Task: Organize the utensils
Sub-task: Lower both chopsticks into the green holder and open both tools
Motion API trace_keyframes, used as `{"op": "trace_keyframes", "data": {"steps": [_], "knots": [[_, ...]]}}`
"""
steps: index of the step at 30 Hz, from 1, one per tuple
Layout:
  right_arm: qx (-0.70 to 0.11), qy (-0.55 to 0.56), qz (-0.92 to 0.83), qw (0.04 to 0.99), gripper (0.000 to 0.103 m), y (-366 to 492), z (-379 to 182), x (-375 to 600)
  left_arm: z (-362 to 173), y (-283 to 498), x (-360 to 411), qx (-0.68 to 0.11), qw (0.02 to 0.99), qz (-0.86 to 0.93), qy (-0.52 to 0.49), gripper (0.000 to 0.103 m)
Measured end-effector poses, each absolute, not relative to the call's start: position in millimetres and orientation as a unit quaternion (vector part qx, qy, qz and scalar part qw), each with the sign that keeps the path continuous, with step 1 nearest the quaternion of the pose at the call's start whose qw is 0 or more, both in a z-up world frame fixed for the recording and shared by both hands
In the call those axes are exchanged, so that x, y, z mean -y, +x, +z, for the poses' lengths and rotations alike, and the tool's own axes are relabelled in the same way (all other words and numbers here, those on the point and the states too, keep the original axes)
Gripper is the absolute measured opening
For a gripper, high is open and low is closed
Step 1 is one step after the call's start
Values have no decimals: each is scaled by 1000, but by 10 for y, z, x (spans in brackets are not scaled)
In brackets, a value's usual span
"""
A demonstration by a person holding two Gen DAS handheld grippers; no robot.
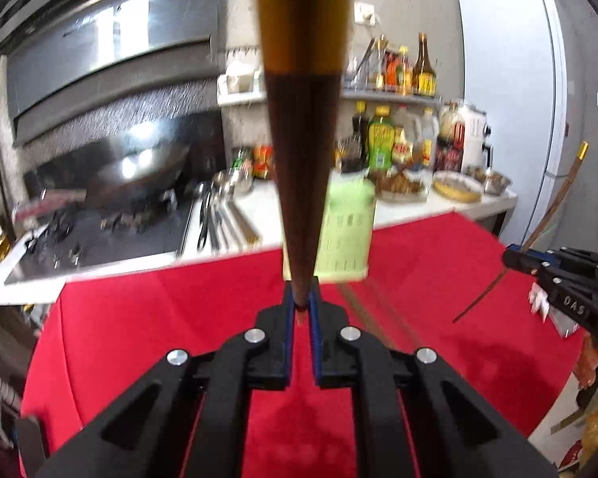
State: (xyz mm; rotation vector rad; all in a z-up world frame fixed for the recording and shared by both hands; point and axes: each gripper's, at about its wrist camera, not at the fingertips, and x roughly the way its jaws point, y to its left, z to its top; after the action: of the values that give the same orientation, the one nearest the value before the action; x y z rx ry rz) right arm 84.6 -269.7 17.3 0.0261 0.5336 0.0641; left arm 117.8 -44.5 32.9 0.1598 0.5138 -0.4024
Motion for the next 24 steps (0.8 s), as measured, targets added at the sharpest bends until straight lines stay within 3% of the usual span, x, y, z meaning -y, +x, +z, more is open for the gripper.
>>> {"op": "trace_keyframes", "data": {"steps": [11,24], "knots": [[-159,-12,40,986,6,1615,1350,2718,1203,1990,899,-199,952,-219,73,6],[-254,-29,69,964,7,2715,695,2635,510,2993,1348,-286,928,-215,103,7]]}}
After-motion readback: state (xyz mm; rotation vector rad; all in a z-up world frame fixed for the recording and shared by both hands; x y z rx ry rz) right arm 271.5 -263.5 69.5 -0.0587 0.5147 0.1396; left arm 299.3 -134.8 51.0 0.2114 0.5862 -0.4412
